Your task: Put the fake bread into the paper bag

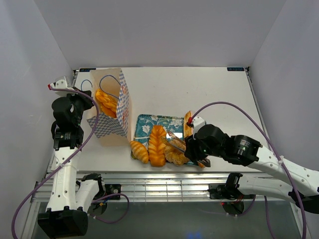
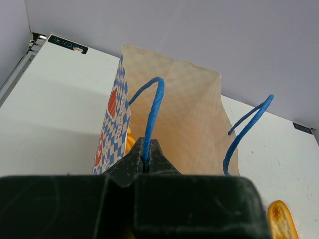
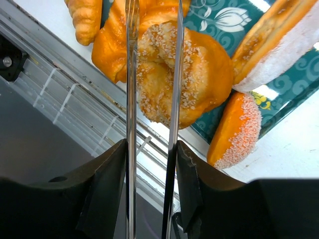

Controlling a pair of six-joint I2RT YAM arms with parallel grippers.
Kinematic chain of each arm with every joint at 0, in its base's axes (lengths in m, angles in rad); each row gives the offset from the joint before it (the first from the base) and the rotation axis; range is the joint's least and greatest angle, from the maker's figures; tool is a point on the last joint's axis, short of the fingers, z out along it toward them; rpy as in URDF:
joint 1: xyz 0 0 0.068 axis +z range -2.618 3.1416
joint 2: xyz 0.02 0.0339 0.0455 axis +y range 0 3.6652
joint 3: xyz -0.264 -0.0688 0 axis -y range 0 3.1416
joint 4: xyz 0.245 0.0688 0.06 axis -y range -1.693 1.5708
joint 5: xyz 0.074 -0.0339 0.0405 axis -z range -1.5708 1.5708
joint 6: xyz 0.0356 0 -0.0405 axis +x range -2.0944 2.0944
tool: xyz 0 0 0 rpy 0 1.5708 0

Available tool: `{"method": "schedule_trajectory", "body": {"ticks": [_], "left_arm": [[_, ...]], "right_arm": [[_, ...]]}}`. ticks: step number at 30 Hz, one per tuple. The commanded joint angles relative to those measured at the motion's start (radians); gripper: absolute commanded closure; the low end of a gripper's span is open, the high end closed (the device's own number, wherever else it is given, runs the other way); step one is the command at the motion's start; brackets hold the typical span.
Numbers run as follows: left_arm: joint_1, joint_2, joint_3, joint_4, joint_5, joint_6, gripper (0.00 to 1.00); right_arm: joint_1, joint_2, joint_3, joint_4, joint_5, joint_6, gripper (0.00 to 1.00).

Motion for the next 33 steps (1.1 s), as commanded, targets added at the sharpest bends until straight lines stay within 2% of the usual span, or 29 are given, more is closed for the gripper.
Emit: {"method": "schedule_trajectory", "body": {"ticks": [1,6,25,33], "left_arm": [[-0.002,-0.006,-0.009,-0.008,0.011,0.006,1.00],[-0.002,-0.001,-0.009,-0.010,0.009,0.006,1.00],[-0.004,-0.010,-0.009,-0.010,0.008,0.006,1.00],[-0.004,-0.009,-0.009,-0.010,0.012,0.005,1.00]], "right_arm": [[0.007,-0.039,0.075,-0.055,0.077,-0.015,0.52],[0.005,-0.058,0.072,-0.093,0.134,0.008,0.51],[0.005,-0.189,-0.015,-0.182,0.016,0.070,0.51],[0.007,-0.207,-0.068,-0.218,0.041,0.079,0.51]]}}
